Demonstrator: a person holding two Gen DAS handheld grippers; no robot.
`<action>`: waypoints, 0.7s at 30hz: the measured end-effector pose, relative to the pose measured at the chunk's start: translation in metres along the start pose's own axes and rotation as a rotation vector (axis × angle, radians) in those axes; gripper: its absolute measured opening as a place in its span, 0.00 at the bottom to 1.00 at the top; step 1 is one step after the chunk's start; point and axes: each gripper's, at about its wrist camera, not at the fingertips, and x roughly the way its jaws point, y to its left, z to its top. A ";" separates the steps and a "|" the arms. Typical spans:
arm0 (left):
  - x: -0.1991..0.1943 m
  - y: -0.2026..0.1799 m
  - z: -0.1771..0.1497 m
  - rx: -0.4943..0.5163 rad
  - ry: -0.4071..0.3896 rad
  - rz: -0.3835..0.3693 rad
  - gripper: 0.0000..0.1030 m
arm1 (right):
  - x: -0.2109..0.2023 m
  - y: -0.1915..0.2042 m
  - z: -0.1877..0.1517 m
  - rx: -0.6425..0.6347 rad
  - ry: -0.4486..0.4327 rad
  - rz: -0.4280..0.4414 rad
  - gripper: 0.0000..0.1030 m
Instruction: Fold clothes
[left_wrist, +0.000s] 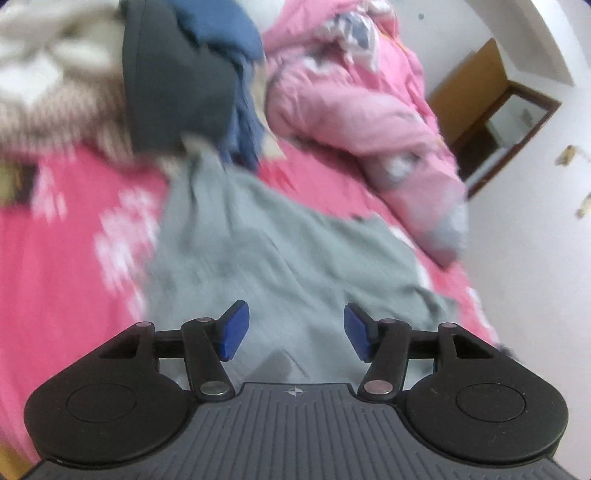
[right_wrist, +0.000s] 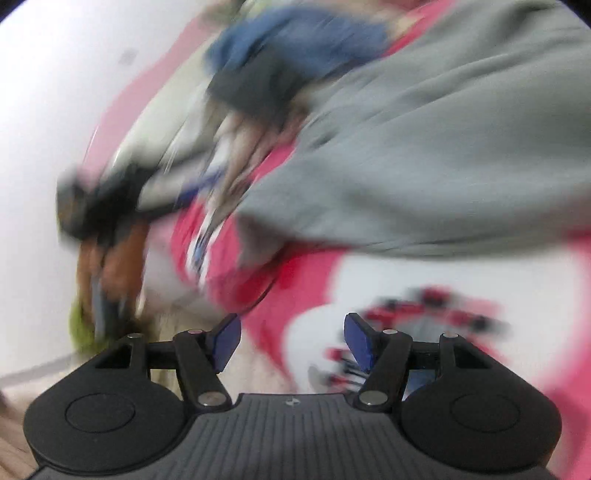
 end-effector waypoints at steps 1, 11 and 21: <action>-0.001 0.000 -0.010 -0.027 0.012 -0.018 0.55 | -0.021 -0.011 -0.002 0.043 -0.065 -0.008 0.64; -0.001 0.011 -0.067 -0.261 -0.047 -0.057 0.65 | -0.160 -0.120 0.001 0.450 -0.518 -0.047 0.77; 0.034 0.033 -0.060 -0.410 -0.147 0.073 0.41 | -0.086 -0.202 0.113 0.606 -0.487 0.023 0.89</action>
